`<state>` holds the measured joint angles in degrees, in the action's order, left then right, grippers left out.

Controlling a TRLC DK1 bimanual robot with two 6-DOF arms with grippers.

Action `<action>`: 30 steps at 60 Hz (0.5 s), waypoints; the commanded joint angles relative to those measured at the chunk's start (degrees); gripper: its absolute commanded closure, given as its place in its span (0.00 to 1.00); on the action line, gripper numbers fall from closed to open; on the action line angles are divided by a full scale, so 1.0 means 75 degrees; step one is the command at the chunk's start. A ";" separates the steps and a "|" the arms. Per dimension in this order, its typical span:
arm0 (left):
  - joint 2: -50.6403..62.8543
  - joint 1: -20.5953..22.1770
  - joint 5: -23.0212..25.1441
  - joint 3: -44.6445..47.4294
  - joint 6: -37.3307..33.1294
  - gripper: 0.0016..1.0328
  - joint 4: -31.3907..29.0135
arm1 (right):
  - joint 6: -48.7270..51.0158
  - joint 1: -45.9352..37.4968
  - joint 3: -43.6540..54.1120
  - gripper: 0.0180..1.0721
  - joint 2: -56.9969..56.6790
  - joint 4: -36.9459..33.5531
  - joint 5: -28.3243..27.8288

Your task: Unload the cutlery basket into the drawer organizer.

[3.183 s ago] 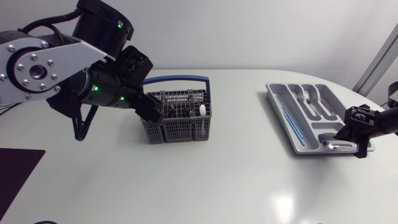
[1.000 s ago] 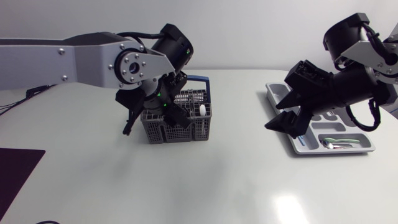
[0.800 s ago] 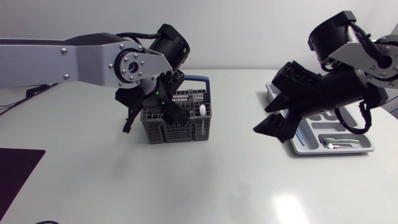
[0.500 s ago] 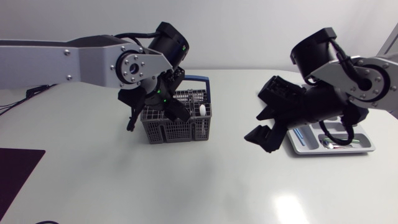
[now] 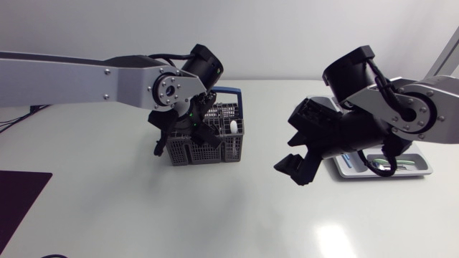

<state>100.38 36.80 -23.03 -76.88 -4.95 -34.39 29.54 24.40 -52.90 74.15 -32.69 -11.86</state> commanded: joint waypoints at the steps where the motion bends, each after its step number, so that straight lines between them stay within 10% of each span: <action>1: 0.0175 -0.0055 -0.0035 -0.0226 -0.0078 0.59 0.0074 | -0.0235 0.0098 0.0210 0.10 0.0086 0.0081 0.0069; 30: 0.0315 -0.0078 -0.0035 -0.0249 -0.0078 0.71 0.0273 | -0.0235 0.0192 0.0304 0.10 0.0016 0.0116 0.0081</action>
<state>101.34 36.69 -23.03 -76.99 -4.95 -32.58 28.86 25.41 -52.31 74.15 -32.29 -11.70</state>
